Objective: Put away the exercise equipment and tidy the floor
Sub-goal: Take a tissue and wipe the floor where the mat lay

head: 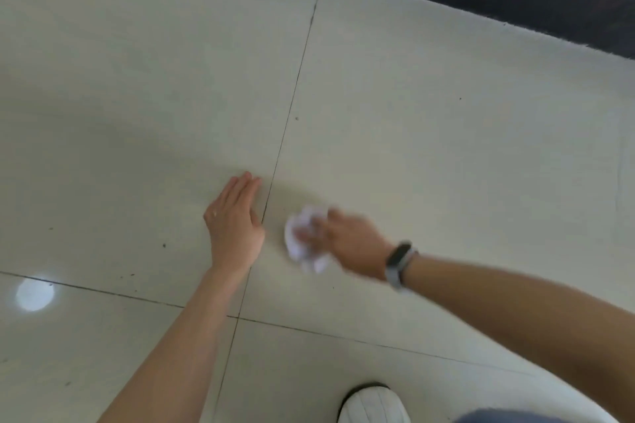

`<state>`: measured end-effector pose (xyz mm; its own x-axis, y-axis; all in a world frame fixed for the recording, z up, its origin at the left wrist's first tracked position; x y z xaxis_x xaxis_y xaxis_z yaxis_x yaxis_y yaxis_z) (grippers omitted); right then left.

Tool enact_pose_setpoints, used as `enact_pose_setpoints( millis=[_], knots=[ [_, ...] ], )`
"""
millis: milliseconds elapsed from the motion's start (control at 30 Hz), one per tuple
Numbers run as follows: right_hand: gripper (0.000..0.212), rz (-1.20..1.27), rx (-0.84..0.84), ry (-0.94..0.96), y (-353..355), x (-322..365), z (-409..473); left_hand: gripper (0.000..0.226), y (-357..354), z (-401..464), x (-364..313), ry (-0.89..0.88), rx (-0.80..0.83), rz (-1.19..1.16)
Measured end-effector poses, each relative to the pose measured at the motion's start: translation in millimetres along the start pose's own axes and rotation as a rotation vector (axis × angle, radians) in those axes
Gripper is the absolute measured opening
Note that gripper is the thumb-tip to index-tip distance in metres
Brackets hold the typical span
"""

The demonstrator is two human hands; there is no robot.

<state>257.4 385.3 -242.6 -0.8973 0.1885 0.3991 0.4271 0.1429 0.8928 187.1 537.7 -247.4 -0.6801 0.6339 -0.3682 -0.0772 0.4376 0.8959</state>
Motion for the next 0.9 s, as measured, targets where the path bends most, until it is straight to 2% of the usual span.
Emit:
enact_pose_setpoints(
  millis=[67,133,167,233,300,333,367,433,600,700,767,833,900],
  knots=[
    [0.047,-0.101,0.183,0.257,-35,36,-55,0.047,2,-2,-1,0.064,0.039,0.012],
    [0.056,-0.095,0.226,0.267,-30,17,-89,0.044,3,-6,-11,0.127,0.053,0.037],
    [0.064,-0.083,0.205,0.181,-18,-6,-95,0.043,4,-8,-23,0.131,0.042,0.051],
    [0.075,-0.024,0.108,-0.145,12,-73,-110,0.042,-1,-10,-57,0.086,0.027,0.050],
    [0.073,0.060,-0.007,-0.586,49,-153,-147,0.043,-10,-12,-99,0.022,0.044,0.031],
    [0.068,0.117,-0.013,-0.781,64,-186,-171,0.043,-15,-13,-122,-0.014,0.070,0.027],
    [0.064,0.174,-0.035,-0.923,79,-214,-197,0.044,-20,-14,-146,-0.052,0.101,0.027],
    [0.059,0.232,-0.079,-1.068,106,-253,-249,0.047,-33,-13,-200,-0.142,0.163,0.033],
    [0.054,0.255,-0.050,-1.204,127,-298,-375,0.053,-69,-7,-349,-0.397,0.316,0.188],
    [0.050,0.285,-0.172,-1.235,114,-310,-442,0.057,-105,-15,-437,-0.541,0.399,0.287],
    [0.048,0.334,-0.358,-1.338,106,-319,-485,0.060,-138,-32,-483,-0.614,0.444,0.338],
    [0.046,0.388,-0.579,-1.471,101,-328,-527,0.063,-172,-54,-511,-0.620,0.474,0.375],
    [0.047,0.340,-0.758,-1.583,93,-339,-567,0.064,-201,-75,-520,-0.539,0.467,0.385]
  ],
)
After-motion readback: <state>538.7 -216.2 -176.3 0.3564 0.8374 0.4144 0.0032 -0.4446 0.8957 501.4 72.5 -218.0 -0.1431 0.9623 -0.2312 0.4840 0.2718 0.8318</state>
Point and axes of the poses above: each hand's wrist, its own z-axis towards the middle knuckle, its own y-axis out of the back of the hand, x = y × z, the point moved 6 cm from there along z, towards the middle knuckle, and after that the axes turned 7 degrees about z, right-handed, at the moved point
